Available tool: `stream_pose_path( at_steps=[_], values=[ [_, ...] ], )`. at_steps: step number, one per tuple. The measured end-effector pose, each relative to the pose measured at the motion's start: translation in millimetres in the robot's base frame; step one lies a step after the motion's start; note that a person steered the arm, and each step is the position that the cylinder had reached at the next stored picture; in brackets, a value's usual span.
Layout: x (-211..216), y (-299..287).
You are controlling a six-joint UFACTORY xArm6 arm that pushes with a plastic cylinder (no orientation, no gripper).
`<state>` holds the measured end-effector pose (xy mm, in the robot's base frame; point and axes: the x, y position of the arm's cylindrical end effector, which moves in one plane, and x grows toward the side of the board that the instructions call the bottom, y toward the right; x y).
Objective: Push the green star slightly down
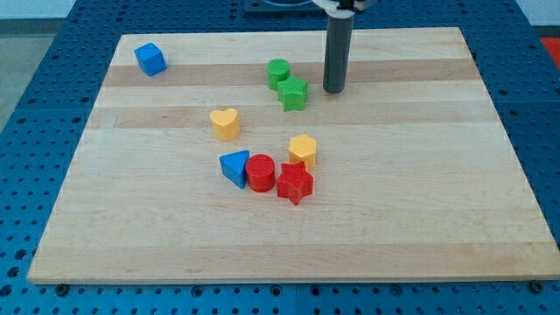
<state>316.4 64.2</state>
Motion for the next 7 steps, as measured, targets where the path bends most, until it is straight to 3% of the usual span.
stream_pose_path(
  at_steps=[1, 2, 5, 6, 7],
  values=[
    [-95.4, -10.0],
    [-114.1, -53.9],
    [-90.2, -68.9],
    [-36.9, -61.7],
    [85.6, -15.7]
  ],
)
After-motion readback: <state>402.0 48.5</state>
